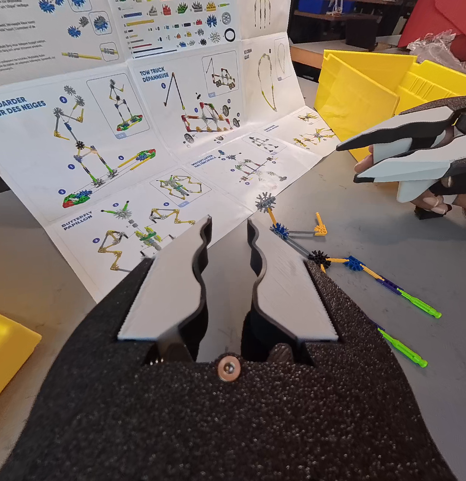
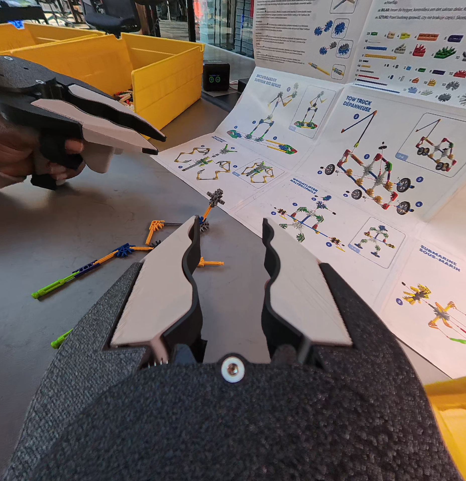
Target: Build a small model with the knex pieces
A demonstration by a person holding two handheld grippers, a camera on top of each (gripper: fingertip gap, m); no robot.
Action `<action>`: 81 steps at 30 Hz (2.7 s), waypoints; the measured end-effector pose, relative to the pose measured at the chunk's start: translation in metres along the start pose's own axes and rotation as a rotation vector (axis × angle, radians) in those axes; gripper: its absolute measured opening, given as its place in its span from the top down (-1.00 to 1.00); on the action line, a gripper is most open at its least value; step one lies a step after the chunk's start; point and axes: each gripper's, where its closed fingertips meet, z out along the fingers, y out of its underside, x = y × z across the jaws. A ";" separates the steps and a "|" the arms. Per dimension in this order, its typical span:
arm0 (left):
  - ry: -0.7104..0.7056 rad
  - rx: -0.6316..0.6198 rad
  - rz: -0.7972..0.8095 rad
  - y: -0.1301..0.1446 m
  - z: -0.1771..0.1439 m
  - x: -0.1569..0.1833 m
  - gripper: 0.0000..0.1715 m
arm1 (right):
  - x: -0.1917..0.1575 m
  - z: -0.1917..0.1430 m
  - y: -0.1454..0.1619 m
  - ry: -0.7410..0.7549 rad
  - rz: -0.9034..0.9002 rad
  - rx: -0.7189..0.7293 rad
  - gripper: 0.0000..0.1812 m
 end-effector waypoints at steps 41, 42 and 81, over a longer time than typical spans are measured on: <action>-0.483 -0.891 0.124 -0.001 -0.172 -0.320 0.66 | -0.003 -0.001 0.003 -0.003 -0.033 -0.017 0.55; -0.473 -0.950 0.122 0.009 -0.171 -0.327 0.66 | -0.003 -0.001 0.003 -0.004 -0.033 -0.019 0.56; -0.068 -1.615 -0.033 0.085 -0.167 -0.378 0.73 | 0.005 -0.001 0.009 -0.048 0.086 -0.049 0.60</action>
